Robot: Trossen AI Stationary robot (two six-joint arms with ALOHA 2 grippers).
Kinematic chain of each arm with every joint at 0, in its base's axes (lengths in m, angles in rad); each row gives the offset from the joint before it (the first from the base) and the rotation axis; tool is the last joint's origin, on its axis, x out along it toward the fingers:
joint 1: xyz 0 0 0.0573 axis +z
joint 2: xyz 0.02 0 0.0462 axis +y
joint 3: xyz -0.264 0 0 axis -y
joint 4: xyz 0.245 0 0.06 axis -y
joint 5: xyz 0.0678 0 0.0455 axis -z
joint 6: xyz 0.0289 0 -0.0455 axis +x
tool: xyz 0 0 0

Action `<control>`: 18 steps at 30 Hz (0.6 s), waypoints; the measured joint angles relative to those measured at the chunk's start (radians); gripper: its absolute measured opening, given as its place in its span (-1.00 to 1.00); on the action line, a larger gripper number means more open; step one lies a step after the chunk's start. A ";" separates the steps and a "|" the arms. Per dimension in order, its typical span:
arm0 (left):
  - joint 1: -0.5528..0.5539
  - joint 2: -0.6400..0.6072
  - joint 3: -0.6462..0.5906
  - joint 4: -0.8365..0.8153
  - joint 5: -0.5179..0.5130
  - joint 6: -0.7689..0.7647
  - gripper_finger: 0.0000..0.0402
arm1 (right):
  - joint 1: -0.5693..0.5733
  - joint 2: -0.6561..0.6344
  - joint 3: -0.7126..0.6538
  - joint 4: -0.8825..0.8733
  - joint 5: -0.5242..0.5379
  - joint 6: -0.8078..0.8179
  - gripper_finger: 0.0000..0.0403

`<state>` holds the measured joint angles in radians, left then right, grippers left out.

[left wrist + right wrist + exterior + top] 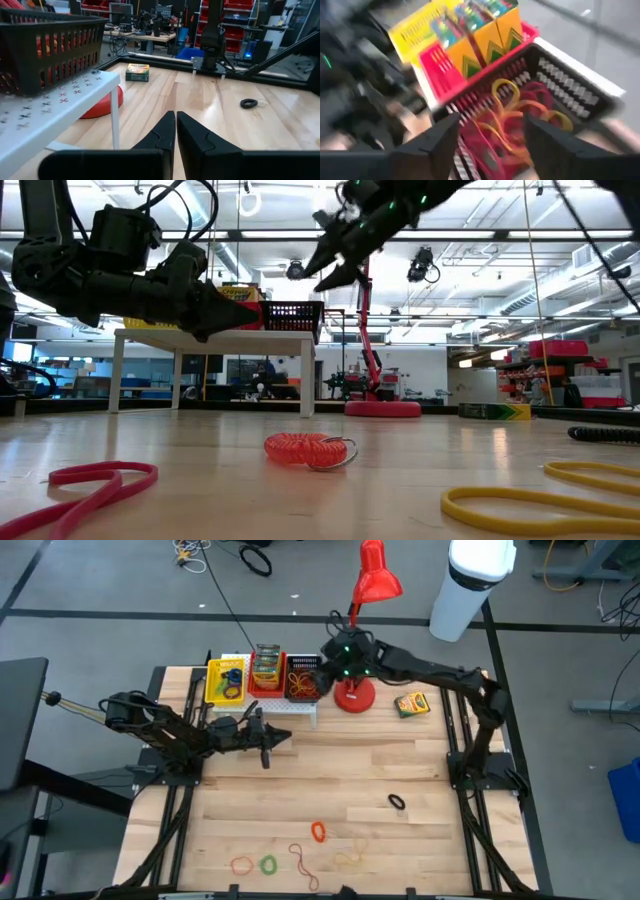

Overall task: Pick & Place Office Desk Supplies
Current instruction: Put the green spring rubber band into the yellow bin on the shelf

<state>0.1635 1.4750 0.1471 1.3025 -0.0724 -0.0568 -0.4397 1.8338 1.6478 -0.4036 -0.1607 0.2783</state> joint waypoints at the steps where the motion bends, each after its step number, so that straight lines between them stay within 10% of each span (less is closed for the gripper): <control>1: 0.000 0.000 0.000 0.000 0.009 -0.011 -0.90 | 0.017 -0.024 -0.013 -0.022 0.050 -0.049 -0.02; 8: -0.039 0.000 -0.001 -0.034 0.046 -0.015 -0.97 | 0.164 -0.242 -0.360 0.181 0.142 -0.189 -0.93; 18: -0.134 0.000 0.067 -0.147 0.069 -0.094 -0.94 | 0.333 -0.516 -1.005 0.822 0.299 -0.182 -0.92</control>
<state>0.0295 1.4750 0.2144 1.1552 -0.0032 -0.1505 -0.1071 1.3180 0.6426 0.4185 0.1388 0.0959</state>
